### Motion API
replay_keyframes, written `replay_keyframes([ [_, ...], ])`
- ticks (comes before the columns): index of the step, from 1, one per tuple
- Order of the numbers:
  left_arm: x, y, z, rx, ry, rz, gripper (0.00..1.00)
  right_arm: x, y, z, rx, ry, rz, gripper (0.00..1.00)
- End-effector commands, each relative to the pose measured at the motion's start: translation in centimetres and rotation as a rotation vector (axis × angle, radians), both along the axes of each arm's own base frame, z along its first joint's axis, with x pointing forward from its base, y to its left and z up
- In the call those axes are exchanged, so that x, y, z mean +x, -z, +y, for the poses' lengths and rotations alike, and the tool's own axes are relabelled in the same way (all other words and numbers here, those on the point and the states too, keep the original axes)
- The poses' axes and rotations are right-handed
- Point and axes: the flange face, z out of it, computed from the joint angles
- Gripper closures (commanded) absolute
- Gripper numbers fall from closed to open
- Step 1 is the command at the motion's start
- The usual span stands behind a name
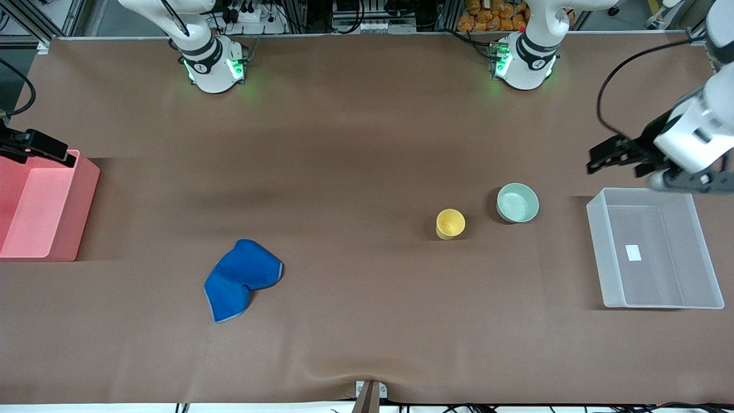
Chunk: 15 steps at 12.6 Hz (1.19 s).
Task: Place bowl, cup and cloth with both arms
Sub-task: 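Move the left gripper toward the yellow cup while the right gripper rises, then grasp the yellow cup with the left gripper while the right gripper approaches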
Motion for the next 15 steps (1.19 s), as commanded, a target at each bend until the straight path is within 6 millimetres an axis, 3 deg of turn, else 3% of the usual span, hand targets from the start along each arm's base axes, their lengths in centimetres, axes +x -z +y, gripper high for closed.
replay_keyframes([
  [1, 0.9, 4.0, -3.5, -0.018, -0.055, -0.011, 0.00, 1.8, 1.9, -0.4, -0.002, 0.006, 0.012, 0.00],
  [2, 1.0, 5.6, -5.0, -0.021, -0.059, -0.018, 0.00, 3.0, 2.9, -0.3, 0.007, 0.007, -0.015, 0.00],
  [4, 1.6, 9.4, -7.9, 0.002, -0.100, 0.010, 0.00, 7.2, 8.9, 0.3, 0.012, 0.000, -0.033, 0.00],
  [7, 2.3, 14.6, -12.0, 0.046, -0.114, 0.026, 0.00, 7.5, 8.8, 2.6, 0.025, -0.031, -0.042, 0.00],
  [8, 2.6, 16.1, -12.4, 0.046, -0.123, 0.027, 0.00, 8.1, 10.1, 4.2, 0.026, -0.058, -0.030, 0.00],
  [10, 2.7, 18.4, -13.3, 0.044, -0.122, 0.019, 0.00, 8.4, 10.6, 6.8, 0.022, -0.098, -0.035, 0.00],
  [13, 2.2, 22.6, -15.2, 0.047, -0.154, 0.019, 0.00, 9.4, 10.8, 7.7, 0.022, -0.109, -0.100, 0.00],
  [15, 1.5, 24.5, -16.3, 0.055, -0.163, 0.030, 0.00, 9.8, 12.0, 9.1, 0.033, -0.162, -0.092, 0.00],
])
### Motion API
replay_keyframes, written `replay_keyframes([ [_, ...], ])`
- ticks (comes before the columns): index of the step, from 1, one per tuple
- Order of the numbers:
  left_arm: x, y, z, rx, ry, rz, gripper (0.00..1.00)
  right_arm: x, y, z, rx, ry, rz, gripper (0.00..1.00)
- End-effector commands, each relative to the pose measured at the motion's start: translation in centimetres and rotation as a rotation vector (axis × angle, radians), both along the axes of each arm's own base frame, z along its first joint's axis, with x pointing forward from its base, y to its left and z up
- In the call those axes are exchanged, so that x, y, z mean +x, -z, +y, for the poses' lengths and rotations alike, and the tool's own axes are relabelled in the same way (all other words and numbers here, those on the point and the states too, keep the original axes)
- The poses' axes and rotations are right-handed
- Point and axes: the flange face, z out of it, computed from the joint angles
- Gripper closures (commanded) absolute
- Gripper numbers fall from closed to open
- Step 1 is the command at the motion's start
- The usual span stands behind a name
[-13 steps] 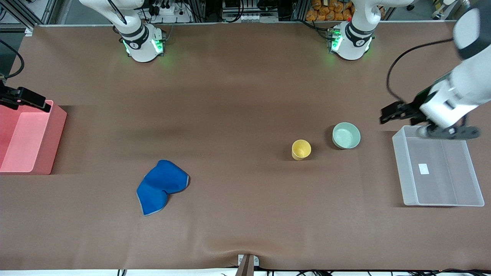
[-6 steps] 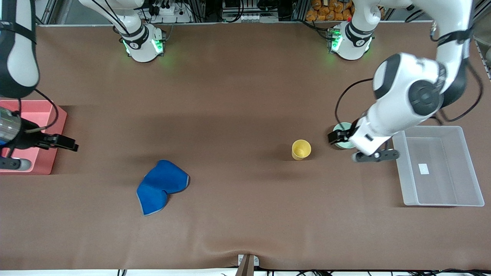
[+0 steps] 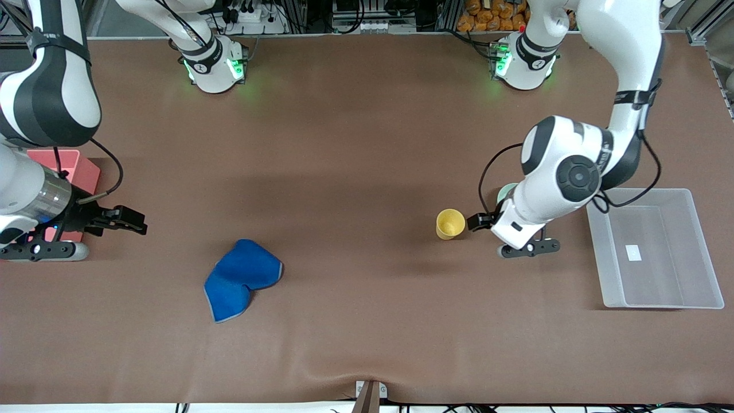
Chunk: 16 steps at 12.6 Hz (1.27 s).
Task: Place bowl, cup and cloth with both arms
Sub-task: 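Grasp the yellow cup with the left gripper while the right gripper approaches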
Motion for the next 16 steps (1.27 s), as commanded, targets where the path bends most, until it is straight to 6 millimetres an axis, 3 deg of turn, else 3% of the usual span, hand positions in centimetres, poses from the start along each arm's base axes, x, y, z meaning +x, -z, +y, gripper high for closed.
replay_keyframes([
  [1, -1.6, 2.3, -2.0, 0.019, 0.004, -0.013, 0.00, 1.3, 1.2, 1.9, 0.019, -0.045, -0.031, 0.00],
  [4, -4.0, 5.8, -3.0, 0.030, 0.037, -0.027, 0.00, 2.1, 1.5, 2.1, 0.020, -0.041, -0.074, 0.00],
  [7, -4.7, 7.5, -3.0, 0.029, 0.039, -0.035, 0.34, 1.9, 1.7, 2.8, 0.020, -0.040, -0.065, 0.00],
  [9, -4.8, 8.4, -3.2, 0.034, 0.040, -0.024, 0.71, 1.9, 1.9, 3.2, 0.020, -0.047, -0.062, 0.00],
  [13, -4.7, 9.6, -3.7, 0.029, 0.018, -0.046, 0.79, 1.7, 2.0, 4.5, 0.020, -0.067, -0.062, 0.00],
  [14, -4.8, 10.0, -3.8, 0.031, -0.006, -0.041, 0.97, 1.7, 2.1, 4.8, 0.020, -0.071, -0.062, 0.00],
  [16, -4.3, 9.2, -3.7, 0.029, -0.056, -0.053, 1.00, 1.5, 2.3, 6.1, 0.038, -0.084, -0.058, 0.00],
])
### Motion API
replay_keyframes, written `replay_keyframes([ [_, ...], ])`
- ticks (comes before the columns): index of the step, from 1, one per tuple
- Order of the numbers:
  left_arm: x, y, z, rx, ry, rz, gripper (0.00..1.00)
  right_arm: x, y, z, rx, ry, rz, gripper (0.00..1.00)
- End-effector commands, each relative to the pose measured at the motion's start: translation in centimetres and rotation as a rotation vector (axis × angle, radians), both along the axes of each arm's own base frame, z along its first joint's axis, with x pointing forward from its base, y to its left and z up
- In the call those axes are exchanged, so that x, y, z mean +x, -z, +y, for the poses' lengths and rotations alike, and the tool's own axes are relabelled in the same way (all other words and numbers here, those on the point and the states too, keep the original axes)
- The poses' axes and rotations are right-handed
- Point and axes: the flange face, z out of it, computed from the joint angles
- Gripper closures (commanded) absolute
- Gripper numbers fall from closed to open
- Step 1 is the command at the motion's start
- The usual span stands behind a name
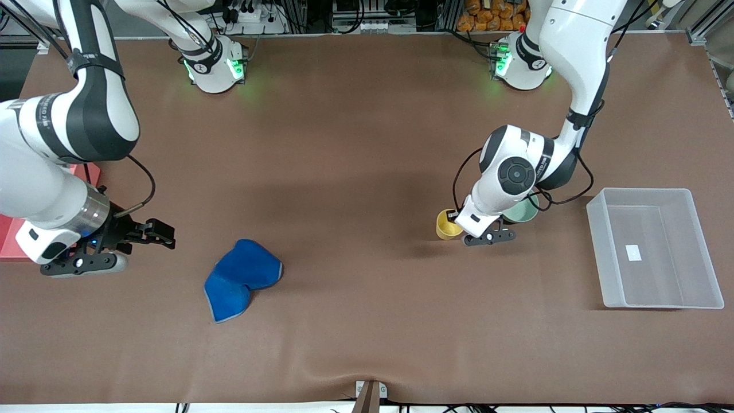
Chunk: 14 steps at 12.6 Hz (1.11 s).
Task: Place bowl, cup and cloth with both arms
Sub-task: 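Carry the cup into the clear bin while the right gripper grasps cloth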
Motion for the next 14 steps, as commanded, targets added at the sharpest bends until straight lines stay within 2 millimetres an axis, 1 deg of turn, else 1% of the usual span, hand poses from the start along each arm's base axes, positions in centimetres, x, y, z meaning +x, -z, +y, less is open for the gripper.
replay_keyframes([
  [1, 0.9, -1.5, 0.2, 0.009, -0.051, -0.037, 1.00, 0.1, 0.5, 1.9, 0.029, -0.019, 0.007, 0.00],
  [2, 1.4, -2.9, 0.6, 0.004, -0.056, -0.050, 1.00, 0.3, 1.0, 2.7, 0.029, -0.033, -0.001, 0.00],
  [3, 2.0, -4.6, 1.4, 0.003, -0.064, -0.059, 1.00, 0.3, 2.2, 3.1, 0.028, -0.044, -0.012, 0.00],
  [4, 3.3, -7.3, 3.3, 0.003, -0.090, -0.057, 1.00, 0.3, 3.1, 3.7, 0.028, -0.062, -0.039, 0.00],
  [5, 4.3, -9.4, 4.4, 0.011, -0.083, -0.033, 1.00, 0.2, 3.7, 4.3, 0.026, -0.097, -0.058, 0.00],
  [6, 5.5, -11.9, 6.1, 0.020, -0.075, 0.001, 1.00, 0.1, 4.5, 4.4, 0.022, -0.128, -0.066, 0.00],
  [7, 6.4, -14.0, 8.3, 0.026, -0.051, 0.035, 1.00, -0.1, 5.5, 3.9, 0.016, -0.169, -0.072, 0.00],
  [9, 7.0, -17.2, 13.1, 0.025, 0.005, 0.085, 1.00, 0.2, 7.1, 1.3, 0.001, -0.303, -0.094, 0.00],
  [10, 7.1, -18.3, 15.1, 0.019, 0.025, 0.081, 1.00, 0.2, 7.5, 0.2, 0.023, -0.354, -0.094, 0.00],
  [11, 7.2, -19.0, 17.8, 0.011, 0.053, 0.075, 1.00, 0.0, 8.5, -0.8, 0.064, -0.398, -0.091, 0.00],
  [12, 7.3, -19.2, 19.9, 0.005, 0.081, 0.081, 1.00, 0.0, 10.0, -1.6, 0.106, -0.442, -0.087, 0.00],
  [14, 7.4, -19.2, 24.6, 0.039, 0.146, 0.091, 1.00, 0.2, 12.1, -1.5, 0.121, -0.535, -0.082, 0.00],
])
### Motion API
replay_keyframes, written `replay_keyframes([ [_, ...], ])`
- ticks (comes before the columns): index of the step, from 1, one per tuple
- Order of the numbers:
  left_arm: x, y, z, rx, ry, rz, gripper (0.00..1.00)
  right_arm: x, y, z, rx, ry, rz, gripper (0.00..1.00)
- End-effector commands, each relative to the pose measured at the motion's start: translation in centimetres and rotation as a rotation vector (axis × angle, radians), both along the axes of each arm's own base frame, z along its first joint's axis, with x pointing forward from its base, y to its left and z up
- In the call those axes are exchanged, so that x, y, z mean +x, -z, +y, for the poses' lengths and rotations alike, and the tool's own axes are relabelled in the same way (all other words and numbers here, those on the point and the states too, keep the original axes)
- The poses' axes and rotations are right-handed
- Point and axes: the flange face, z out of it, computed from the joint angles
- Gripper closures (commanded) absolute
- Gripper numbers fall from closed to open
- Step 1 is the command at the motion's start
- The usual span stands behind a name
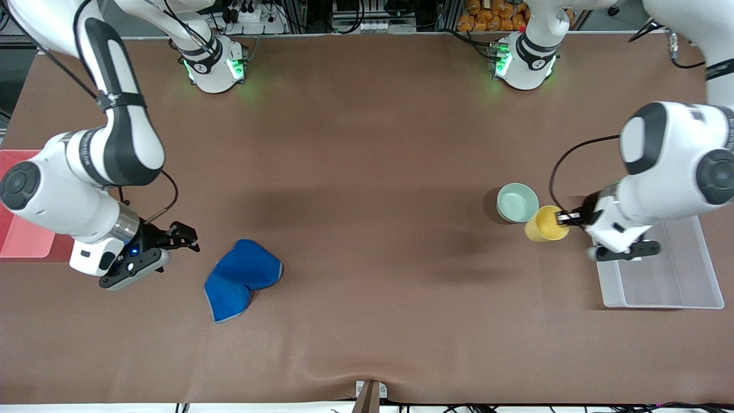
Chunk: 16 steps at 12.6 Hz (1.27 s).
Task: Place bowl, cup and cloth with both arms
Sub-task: 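Carry the cup into the clear bin while the right gripper grasps cloth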
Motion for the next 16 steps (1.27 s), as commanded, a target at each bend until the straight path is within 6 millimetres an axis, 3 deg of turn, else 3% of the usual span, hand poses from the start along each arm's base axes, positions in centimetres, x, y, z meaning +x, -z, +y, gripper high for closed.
replay_keyframes([
  [1, -0.2, -0.4, 5.4, 0.067, 0.107, 0.012, 1.00, 0.3, 2.9, 0.9, 0.023, -0.087, -0.002, 0.00],
  [5, -0.3, 1.0, 17.1, 0.066, 0.233, 0.021, 1.00, -1.2, 8.1, 3.1, -0.001, -0.099, -0.010, 0.00],
  [7, 0.8, 2.5, 20.4, 0.064, 0.263, -0.001, 1.00, -1.4, 9.9, 3.9, -0.005, -0.112, 0.014, 0.00],
  [9, 1.9, 5.8, 23.1, 0.075, 0.272, -0.060, 1.00, -1.5, 11.6, 4.8, -0.012, -0.122, 0.016, 0.00],
  [10, 2.7, 7.6, 23.9, 0.081, 0.283, -0.092, 1.00, -1.4, 12.6, 5.0, -0.016, -0.123, 0.016, 0.00],
  [12, 4.6, 9.4, 25.2, 0.093, 0.305, -0.129, 1.00, -1.4, 14.1, 6.4, -0.027, -0.135, -0.010, 0.00],
  [16, 6.2, 13.0, 25.4, 0.097, 0.299, -0.153, 1.00, -1.4, 16.9, 9.0, -0.045, -0.153, -0.074, 0.00],
])
